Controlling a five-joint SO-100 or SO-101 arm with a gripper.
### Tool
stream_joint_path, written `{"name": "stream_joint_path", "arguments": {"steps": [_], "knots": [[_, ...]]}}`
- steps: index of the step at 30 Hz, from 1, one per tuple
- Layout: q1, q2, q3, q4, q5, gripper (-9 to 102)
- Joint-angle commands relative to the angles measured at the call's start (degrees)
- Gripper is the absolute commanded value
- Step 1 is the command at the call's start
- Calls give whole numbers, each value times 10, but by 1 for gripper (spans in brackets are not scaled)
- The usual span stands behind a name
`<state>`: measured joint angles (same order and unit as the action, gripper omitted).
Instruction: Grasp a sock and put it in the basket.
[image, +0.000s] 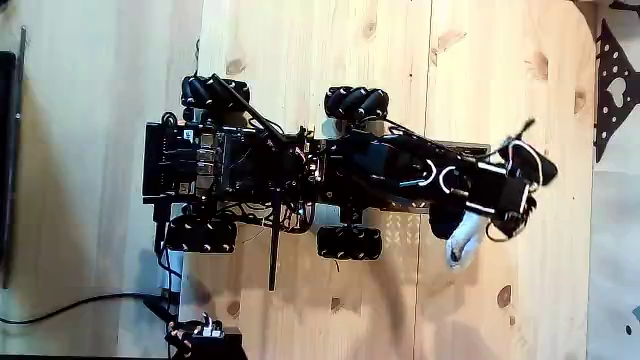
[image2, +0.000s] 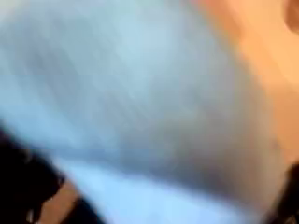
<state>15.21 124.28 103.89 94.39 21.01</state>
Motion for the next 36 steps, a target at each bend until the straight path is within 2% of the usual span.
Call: {"name": "stream_joint_path", "arguments": {"steps": [1, 13, 20, 22, 26, 30, 33, 36], "knots": [[-43, 39, 29, -12, -2, 0], [-148, 257, 230, -68, -26, 0], [-160, 270, 270, -119, -32, 2], [-165, 270, 268, -123, -32, 9], [-163, 272, 268, -116, -32, 33], [-162, 265, 267, -113, -40, 50], [-160, 256, 267, -112, -45, 58], [-159, 254, 265, -114, -52, 58]]}}
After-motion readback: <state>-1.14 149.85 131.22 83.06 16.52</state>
